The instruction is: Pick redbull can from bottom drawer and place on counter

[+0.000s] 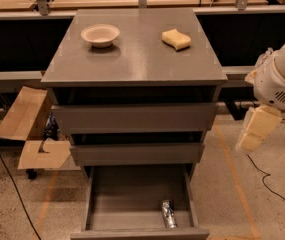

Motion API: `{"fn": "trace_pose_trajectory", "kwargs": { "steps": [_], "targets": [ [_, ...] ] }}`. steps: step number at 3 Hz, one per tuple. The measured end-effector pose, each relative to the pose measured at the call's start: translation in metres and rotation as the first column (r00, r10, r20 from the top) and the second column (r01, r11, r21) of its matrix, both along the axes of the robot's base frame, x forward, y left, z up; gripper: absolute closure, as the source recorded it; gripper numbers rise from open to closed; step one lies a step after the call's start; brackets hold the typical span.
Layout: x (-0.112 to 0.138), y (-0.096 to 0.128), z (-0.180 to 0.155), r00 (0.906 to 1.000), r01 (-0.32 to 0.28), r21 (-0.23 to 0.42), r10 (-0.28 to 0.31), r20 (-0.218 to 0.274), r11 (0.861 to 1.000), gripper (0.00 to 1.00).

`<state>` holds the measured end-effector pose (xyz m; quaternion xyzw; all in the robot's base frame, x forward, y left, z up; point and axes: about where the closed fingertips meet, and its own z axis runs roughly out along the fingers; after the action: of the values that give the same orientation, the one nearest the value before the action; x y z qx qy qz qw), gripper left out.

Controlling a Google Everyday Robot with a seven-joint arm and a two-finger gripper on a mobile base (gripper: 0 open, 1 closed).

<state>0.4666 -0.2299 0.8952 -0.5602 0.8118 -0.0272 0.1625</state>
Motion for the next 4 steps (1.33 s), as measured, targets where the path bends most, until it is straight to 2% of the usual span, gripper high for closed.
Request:
{"fn": "trace_pose_trajectory", "kwargs": {
  "steps": [1, 2, 3, 4],
  "targets": [
    [0.001, -0.001, -0.002, 1.0, 0.002, -0.004, -0.002, -0.002, 1.0, 0.0],
    [-0.003, 0.012, -0.037, 0.9935, 0.037, 0.097, -0.027, -0.111, 0.995, 0.0],
    [-0.004, 0.029, -0.085, 0.9776, 0.1, 0.163, -0.066, -0.2, 0.982, 0.0],
    [-0.003, 0.042, -0.138, 0.9557, 0.175, 0.186, -0.121, -0.268, 0.967, 0.0]
  ]
}}
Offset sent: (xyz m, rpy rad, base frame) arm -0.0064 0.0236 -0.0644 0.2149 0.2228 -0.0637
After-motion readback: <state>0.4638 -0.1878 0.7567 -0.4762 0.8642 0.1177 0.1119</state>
